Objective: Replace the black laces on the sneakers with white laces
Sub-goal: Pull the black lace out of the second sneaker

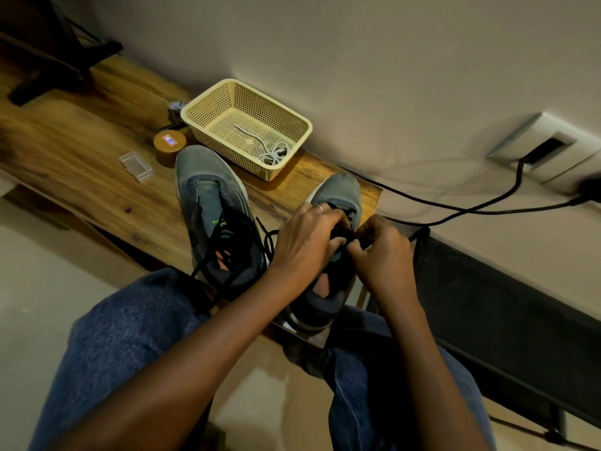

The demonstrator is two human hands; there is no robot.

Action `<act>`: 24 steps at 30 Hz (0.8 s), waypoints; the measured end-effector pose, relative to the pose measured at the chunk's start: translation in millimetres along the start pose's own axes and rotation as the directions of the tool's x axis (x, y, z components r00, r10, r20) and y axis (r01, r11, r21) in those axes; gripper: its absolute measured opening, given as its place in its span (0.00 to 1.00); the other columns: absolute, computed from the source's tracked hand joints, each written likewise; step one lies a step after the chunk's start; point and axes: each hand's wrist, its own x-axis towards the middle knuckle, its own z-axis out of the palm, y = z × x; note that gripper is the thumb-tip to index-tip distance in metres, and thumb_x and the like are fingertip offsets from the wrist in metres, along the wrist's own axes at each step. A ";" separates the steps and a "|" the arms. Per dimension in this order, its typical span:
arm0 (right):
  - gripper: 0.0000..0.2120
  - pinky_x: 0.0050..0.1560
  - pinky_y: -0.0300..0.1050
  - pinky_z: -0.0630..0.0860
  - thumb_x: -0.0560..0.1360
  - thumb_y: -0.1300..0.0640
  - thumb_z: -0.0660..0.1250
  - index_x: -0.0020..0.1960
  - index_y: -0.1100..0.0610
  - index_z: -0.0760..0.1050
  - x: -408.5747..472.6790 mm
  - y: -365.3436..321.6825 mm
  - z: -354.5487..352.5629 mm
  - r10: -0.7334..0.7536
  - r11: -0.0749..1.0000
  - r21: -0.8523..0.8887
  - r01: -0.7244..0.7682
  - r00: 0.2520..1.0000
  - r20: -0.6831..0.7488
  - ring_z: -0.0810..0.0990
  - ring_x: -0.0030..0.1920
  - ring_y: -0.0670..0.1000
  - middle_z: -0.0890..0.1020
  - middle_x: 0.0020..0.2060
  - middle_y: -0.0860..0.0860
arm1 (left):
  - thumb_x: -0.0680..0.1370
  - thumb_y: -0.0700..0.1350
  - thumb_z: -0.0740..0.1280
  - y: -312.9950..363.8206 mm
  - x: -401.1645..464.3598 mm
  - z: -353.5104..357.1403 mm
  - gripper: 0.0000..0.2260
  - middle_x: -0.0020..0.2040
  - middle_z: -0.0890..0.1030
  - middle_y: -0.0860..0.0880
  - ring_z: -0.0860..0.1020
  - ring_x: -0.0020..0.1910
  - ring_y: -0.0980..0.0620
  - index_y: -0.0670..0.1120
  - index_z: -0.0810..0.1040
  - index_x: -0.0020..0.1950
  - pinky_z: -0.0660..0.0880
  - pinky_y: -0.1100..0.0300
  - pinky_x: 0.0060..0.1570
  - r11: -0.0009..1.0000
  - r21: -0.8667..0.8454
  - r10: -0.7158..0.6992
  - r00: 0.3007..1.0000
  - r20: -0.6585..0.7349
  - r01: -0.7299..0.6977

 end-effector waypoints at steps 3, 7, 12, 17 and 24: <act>0.04 0.41 0.52 0.77 0.74 0.59 0.66 0.46 0.59 0.73 -0.7 -1.6 0.3 0.003 1.000 0.017 -0.003 1.000 -0.005 0.78 0.41 0.55 0.79 0.40 0.54 | 0.78 0.48 0.66 -1.1 1.9 -0.7 0.08 0.53 0.79 0.48 0.74 0.55 0.50 0.47 0.79 0.55 0.67 0.60 0.43 0.999 0.006 0.039 0.999 -0.029 -0.038; 0.04 0.39 0.48 0.75 0.73 0.61 0.66 0.47 0.59 0.74 -0.6 -1.7 -0.8 0.016 0.999 0.041 -0.015 1.000 -0.011 0.78 0.40 0.54 0.79 0.40 0.54 | 0.80 0.46 0.63 -1.1 5.3 -3.8 0.07 0.44 0.80 0.47 0.76 0.40 0.50 0.43 0.75 0.52 0.66 0.59 0.36 0.987 -0.152 -0.070 0.994 -0.078 0.058; 0.04 0.39 0.49 0.74 0.73 0.62 0.66 0.47 0.61 0.73 -1.1 -1.3 -2.2 0.019 0.999 0.033 -0.019 1.000 -0.002 0.77 0.40 0.54 0.78 0.40 0.54 | 0.81 0.47 0.61 -9.5 6.7 -4.4 0.05 0.46 0.82 0.46 0.80 0.44 0.45 0.46 0.72 0.54 0.75 0.50 0.39 0.951 -0.265 -0.185 0.980 -0.069 0.161; 0.03 0.39 0.50 0.76 0.74 0.60 0.66 0.46 0.59 0.73 -0.4 -1.9 -1.4 0.006 1.000 0.013 -0.006 1.000 0.004 0.77 0.40 0.53 0.78 0.39 0.53 | 0.78 0.50 0.66 -6.6 3.5 0.3 0.07 0.51 0.78 0.50 0.76 0.48 0.51 0.48 0.77 0.51 0.69 0.60 0.41 0.977 -0.195 -0.083 0.997 0.009 0.083; 0.03 0.39 0.49 0.76 0.73 0.61 0.67 0.46 0.60 0.74 -0.1 -2.2 -1.7 0.042 0.998 0.040 -0.043 0.999 0.007 0.78 0.40 0.53 0.79 0.40 0.53 | 0.78 0.48 0.66 -16.8 11.8 -6.4 0.07 0.42 0.82 0.48 0.79 0.41 0.48 0.45 0.79 0.47 0.75 0.52 0.39 0.950 -0.275 -0.163 0.986 -0.043 0.146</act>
